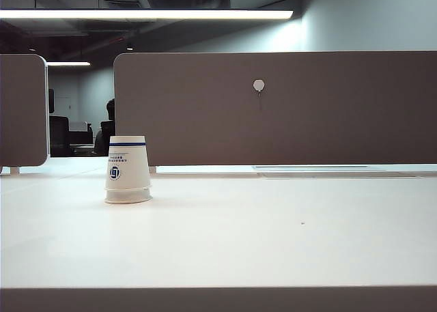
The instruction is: Carefully pick up the cup on the right and stack it on top of the cup on the left.
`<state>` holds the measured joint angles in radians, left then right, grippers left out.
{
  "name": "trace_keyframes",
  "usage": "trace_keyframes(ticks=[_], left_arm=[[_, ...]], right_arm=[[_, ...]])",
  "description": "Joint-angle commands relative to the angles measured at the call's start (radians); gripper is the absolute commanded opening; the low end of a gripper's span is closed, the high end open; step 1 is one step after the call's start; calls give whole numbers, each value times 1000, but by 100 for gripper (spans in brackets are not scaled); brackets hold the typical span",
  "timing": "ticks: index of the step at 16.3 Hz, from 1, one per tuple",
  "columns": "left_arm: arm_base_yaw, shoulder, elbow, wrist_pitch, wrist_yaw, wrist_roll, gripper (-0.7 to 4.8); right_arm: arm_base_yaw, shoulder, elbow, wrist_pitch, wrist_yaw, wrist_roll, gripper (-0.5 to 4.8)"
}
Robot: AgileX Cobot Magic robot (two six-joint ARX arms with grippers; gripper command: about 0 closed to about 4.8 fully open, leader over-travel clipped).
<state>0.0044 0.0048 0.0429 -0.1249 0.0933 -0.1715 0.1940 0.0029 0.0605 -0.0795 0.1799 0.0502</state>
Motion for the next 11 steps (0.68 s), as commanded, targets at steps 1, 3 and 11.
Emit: trace_keyframes(ticks=[1, 3, 11], left_arm=[[0, 0, 3, 6, 0, 7, -5], [0, 0, 3, 6, 0, 7, -5], [0, 0, 2, 0, 0, 6, -5]], right_arm=[[-47, -2, 2, 25, -67, 25, -5], [-66, -2, 5, 35, -105, 32, -5], [-65, -2, -14, 59, -111, 50, -5]])
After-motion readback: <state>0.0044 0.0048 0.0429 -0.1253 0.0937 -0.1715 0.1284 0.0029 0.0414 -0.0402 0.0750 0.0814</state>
